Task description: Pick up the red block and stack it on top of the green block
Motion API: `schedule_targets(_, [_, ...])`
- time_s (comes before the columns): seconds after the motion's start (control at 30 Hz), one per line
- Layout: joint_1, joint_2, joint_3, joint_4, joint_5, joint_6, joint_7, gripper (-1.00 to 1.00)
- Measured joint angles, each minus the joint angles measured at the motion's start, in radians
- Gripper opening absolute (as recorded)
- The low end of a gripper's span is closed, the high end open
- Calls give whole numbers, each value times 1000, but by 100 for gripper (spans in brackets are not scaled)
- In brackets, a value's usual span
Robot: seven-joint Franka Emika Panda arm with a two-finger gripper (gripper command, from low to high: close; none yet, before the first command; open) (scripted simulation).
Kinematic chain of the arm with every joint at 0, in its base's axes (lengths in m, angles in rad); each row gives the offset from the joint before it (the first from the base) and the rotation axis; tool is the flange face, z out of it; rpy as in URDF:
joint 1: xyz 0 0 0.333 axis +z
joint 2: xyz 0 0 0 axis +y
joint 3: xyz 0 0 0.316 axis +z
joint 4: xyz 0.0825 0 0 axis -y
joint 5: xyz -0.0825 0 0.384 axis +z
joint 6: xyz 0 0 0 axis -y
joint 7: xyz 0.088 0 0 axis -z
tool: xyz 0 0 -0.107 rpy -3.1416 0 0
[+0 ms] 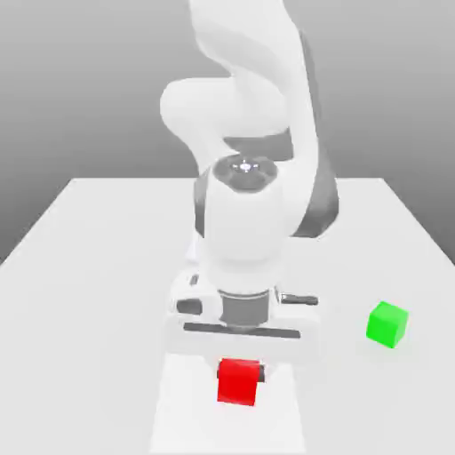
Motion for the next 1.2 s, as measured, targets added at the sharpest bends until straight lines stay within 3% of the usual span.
schedule_targets(0.6, [468,-226,256,-158,103,-64,-340,-100])
schedule_targets(0.8, [469,-34,239,-155,-75,116,-224,-100])
schedule_targets(0.83, [476,-10,226,-154,-102,137,-204,100])
schedule_targets(1.03, [483,1,217,-153,-113,147,-196,100])
schedule_targets(1.2, [502,-139,237,-160,32,23,-300,100])
